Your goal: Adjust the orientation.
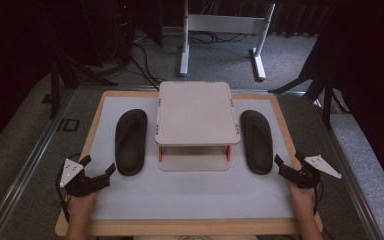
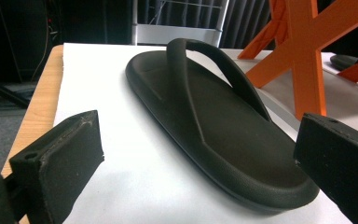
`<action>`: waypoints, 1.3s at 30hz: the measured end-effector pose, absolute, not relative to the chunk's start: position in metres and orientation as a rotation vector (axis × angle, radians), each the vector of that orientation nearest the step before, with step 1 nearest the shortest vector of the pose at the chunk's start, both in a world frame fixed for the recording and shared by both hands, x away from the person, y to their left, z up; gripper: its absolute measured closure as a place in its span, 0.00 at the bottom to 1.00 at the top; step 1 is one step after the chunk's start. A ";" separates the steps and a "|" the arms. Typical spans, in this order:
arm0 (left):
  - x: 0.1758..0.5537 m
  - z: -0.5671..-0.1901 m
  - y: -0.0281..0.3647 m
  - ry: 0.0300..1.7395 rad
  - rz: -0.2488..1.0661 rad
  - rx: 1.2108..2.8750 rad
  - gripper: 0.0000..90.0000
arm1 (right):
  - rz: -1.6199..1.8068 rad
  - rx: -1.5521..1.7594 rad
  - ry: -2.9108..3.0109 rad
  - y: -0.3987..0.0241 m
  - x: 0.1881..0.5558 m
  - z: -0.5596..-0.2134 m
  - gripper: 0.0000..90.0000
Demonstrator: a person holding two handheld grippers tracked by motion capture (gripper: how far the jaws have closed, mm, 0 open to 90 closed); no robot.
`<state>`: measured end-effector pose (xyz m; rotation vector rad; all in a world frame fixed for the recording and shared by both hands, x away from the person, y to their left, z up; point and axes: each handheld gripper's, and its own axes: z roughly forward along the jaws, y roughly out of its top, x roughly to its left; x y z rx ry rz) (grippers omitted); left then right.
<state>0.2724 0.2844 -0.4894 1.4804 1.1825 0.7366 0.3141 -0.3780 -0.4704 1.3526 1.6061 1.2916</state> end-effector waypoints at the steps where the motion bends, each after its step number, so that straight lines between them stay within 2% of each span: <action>1: 0.272 -0.489 0.285 1.179 0.719 1.474 0.01 | 1.294 1.358 1.609 -0.378 0.314 -0.470 0.14; 11: 0.269 -0.484 0.293 1.221 0.620 1.434 0.01 | 1.287 1.359 1.638 -0.376 0.314 -0.471 0.14; 21: 0.281 -0.478 0.283 1.259 0.504 1.575 0.01 | 1.285 1.381 1.651 -0.377 0.318 -0.471 0.14; 25: 0.283 -0.471 0.281 1.271 0.521 1.631 0.02 | 1.272 1.381 1.666 -0.376 0.318 -0.471 0.15; 39: 0.296 -0.443 0.281 1.289 0.443 1.817 0.02 | 1.259 1.403 1.663 -0.376 0.320 -0.472 0.15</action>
